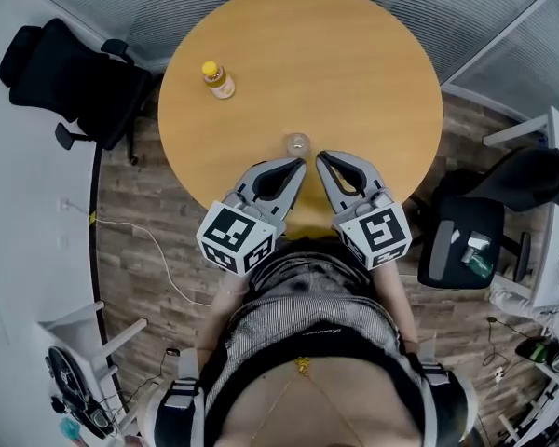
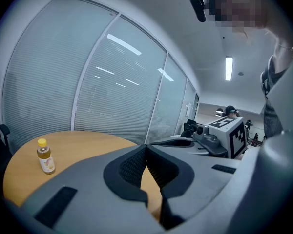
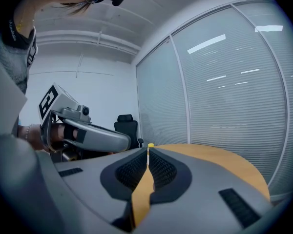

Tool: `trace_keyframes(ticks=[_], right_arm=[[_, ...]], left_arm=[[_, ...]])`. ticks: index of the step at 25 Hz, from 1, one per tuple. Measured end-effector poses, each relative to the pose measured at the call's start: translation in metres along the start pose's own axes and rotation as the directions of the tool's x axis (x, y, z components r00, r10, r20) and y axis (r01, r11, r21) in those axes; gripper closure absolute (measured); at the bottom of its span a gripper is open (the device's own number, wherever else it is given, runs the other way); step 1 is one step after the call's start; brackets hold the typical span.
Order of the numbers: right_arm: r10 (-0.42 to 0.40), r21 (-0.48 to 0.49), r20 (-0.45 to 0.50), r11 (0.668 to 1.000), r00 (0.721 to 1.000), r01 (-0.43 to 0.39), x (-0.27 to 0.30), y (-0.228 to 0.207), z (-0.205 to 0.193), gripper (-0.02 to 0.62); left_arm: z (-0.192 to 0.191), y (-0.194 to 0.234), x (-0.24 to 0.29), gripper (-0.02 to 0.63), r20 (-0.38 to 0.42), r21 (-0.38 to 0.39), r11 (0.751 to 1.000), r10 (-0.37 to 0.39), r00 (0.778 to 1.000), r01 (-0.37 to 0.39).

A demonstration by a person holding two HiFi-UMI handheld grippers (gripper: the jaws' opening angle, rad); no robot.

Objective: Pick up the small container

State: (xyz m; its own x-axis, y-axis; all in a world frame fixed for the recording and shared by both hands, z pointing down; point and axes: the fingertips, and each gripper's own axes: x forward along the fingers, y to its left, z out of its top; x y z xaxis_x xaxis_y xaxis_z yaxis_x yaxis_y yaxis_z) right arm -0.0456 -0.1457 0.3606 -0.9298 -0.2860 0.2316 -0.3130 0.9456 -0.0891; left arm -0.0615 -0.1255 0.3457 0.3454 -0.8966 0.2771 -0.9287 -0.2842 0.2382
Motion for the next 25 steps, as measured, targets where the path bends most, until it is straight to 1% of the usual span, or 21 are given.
trace_keyframes(ticks=[3, 7, 12, 17, 21, 25], right_arm=[[0.002, 0.001, -0.005, 1.0, 1.0, -0.002, -0.006, -0.01, -0.004, 0.571], [0.014, 0.005, -0.014, 1.0, 1.0, -0.014, -0.017, -0.021, -0.011, 0.571], [0.039, -0.003, -0.013, 0.999, 0.999, -0.039, -0.027, -0.032, -0.014, 0.571], [0.042, 0.023, -0.008, 0.999, 0.999, -0.042, -0.036, -0.048, -0.019, 0.571], [0.042, 0.044, 0.009, 0.998, 0.999, -0.042, -0.04, -0.054, -0.014, 0.571], [0.043, 0.041, 0.011, 0.998, 0.999, -0.044, -0.038, -0.052, -0.01, 0.571]], left_arm=[[-0.002, -0.007, 0.008, 0.588, -0.006, 0.0, 1.0, 0.003, 1.0, -0.003], [-0.008, -0.019, 0.018, 0.588, -0.01, -0.023, 1.0, 0.007, 1.0, -0.007], [-0.011, -0.026, 0.023, 0.588, -0.002, -0.045, 0.998, 0.035, 0.999, -0.035], [-0.02, -0.035, 0.031, 0.588, -0.017, -0.014, 0.997, 0.075, 0.997, -0.075], [-0.022, -0.044, 0.034, 0.588, -0.021, -0.03, 0.998, 0.059, 0.998, -0.06], [-0.02, -0.042, 0.034, 0.588, -0.02, -0.032, 0.998, 0.045, 0.999, -0.046]])
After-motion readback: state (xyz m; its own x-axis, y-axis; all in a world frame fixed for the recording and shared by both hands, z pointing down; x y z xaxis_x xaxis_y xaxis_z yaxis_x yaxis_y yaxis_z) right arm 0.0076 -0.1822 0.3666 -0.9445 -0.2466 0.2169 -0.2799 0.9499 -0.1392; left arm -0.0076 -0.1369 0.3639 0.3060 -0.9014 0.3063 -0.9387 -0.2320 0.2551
